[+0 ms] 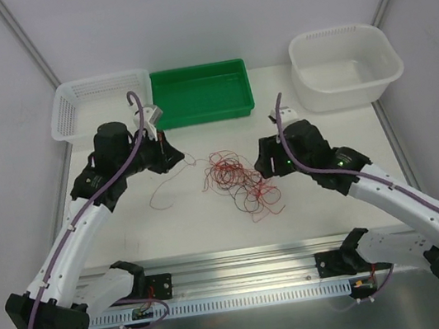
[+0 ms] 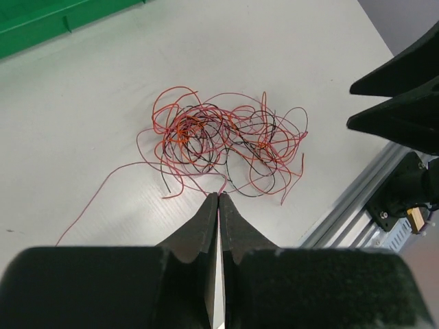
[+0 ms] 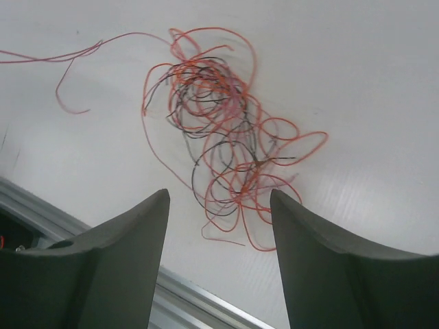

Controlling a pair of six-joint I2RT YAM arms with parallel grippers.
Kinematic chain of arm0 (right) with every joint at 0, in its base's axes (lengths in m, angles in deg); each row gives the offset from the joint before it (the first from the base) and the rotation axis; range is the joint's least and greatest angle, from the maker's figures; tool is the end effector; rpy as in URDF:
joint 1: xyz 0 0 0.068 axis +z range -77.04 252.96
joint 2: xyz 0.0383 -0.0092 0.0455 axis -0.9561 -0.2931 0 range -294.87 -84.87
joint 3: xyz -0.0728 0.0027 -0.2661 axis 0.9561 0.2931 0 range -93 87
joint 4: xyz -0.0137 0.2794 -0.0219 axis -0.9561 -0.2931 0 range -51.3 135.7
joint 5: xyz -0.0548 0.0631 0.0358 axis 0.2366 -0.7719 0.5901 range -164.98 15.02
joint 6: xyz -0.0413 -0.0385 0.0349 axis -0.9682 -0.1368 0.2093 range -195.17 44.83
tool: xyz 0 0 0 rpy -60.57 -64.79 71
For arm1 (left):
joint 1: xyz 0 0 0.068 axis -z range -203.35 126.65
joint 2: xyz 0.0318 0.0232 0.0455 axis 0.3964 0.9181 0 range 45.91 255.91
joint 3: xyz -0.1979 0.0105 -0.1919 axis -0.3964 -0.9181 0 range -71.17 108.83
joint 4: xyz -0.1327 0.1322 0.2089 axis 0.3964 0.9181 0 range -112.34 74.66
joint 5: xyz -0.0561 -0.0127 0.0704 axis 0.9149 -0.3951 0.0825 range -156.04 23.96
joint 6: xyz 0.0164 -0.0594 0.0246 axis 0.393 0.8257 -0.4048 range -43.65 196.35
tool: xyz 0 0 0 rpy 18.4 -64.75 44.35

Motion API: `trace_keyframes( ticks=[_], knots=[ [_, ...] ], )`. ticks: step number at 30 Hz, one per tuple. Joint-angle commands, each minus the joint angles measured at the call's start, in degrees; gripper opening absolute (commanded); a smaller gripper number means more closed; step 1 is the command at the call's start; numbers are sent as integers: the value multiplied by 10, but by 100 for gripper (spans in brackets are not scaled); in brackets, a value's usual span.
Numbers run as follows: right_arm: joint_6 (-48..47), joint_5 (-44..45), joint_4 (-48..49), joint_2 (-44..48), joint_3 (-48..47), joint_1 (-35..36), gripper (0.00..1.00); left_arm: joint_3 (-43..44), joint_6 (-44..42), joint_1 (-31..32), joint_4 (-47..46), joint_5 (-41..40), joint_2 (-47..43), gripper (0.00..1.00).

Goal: Untangle the cables

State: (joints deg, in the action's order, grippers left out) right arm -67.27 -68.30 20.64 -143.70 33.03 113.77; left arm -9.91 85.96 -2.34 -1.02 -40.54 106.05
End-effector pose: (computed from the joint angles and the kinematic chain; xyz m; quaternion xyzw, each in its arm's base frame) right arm 0.2012 0.1657 0.3165 -0.2169 0.8371 0.1602 0.4760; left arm 0.2393 -0.1162 0.3684 0.2051 0.7835 -0.3219 0.4904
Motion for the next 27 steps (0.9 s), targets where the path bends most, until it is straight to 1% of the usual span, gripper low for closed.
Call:
trace_keyframes(
  ticks=[1, 3, 8, 9, 12, 13, 17, 22, 26, 27],
  knots=[
    [-6, -17, 56, -67, -37, 43, 64, -13, -31, 3, -52, 12, -37, 0],
    [-6, 18, 60, -128, -70, 61, 64, -22, -35, 4, -58, -4, -44, 0],
    [18, 11, 116, -237, -116, 66, 62, -39, -41, 4, -65, -50, -53, 0],
    [25, 22, 126, -269, -122, 67, 62, -40, -43, 4, -65, -68, -54, 0],
    [45, 37, 145, -325, -154, 67, 62, -46, -49, 3, -66, -88, -54, 0],
    [47, 39, 152, -361, -169, 68, 62, -48, -50, 3, -66, -102, -54, 0],
    [62, 27, 164, -440, -207, 69, 62, -50, -50, 3, -67, -120, -49, 0],
    [87, 38, 162, -500, -223, 72, 61, -54, -53, 1, -67, -155, -43, 0],
    [91, 47, 156, -528, -223, 71, 54, -58, -53, -5, -68, -177, -41, 0],
    [91, 58, 155, -531, -218, 72, 46, -58, -52, -8, -68, -180, -41, 0]
  ],
)
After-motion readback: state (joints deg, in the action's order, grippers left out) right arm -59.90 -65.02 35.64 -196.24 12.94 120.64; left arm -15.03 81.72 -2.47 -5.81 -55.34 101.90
